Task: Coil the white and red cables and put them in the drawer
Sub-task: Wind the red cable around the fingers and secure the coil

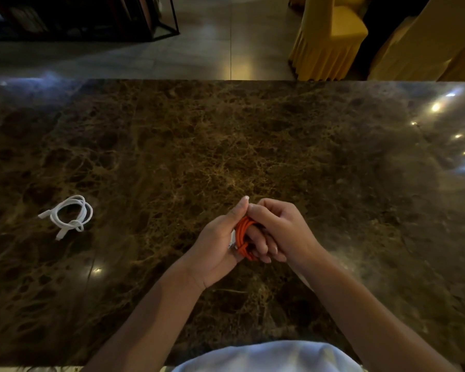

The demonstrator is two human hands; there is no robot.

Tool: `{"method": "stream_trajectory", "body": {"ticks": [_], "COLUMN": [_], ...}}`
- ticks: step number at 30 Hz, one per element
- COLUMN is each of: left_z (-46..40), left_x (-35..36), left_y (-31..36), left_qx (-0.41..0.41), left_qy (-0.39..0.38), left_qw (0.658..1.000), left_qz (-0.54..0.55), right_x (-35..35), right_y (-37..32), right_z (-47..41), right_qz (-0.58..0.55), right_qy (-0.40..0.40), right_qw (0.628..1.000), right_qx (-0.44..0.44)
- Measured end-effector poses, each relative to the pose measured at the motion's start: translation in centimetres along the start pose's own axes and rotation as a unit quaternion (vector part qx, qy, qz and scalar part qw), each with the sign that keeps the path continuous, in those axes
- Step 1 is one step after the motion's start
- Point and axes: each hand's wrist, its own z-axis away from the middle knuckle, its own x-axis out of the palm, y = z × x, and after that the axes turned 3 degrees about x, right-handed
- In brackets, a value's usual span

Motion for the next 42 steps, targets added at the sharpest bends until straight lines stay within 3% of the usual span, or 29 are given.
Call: {"method": "stream_trajectory", "body": {"ticks": [10,14,17,22,26,29,32,38,42], "left_z": [-0.7,0.0,0.7,1.7,1.9,2.2,2.7,4.6,7.7], "left_x": [-0.2,-1.2,-1.9,-2.7,-3.9,-5.3,-6.6,-10.5,-14.0], "left_y": [0.1,0.5,0.3,0.6,0.4,0.0,-0.3,0.8,2.2], "left_qx": [0.019,0.050,0.067,0.101,0.146,0.180,0.194,0.139,0.129], "left_qy": [0.166,0.092,0.055,0.109,0.172,0.232,0.287,0.387,0.491], "left_qw": [0.985,0.994,0.991,0.940,0.867,0.815,0.782,0.804,0.758], "left_qz": [-0.053,-0.026,-0.102,-0.306,-0.444,-0.500,-0.518,-0.430,-0.409], "right_x": [1.3,0.6,0.3,1.0,1.8,2.3,3.1,5.0,4.7], "right_y": [0.0,-1.4,-1.9,-1.8,-1.0,-0.9,-0.9,-1.0,-0.2], "right_z": [-0.1,-1.1,-2.0,-2.8,-3.4,-3.6,-3.9,-5.0,-4.9], "right_qz": [0.078,0.090,0.105,0.094,0.091,0.100,0.150,0.179,0.183], "right_qy": [0.116,0.155,0.163,0.158,0.167,0.126,0.084,0.011,-0.009], "right_qw": [0.987,0.980,0.977,0.981,0.981,0.986,0.984,0.983,0.981], "right_qx": [-0.083,-0.090,-0.088,-0.065,-0.045,-0.035,-0.037,0.026,0.055]}}
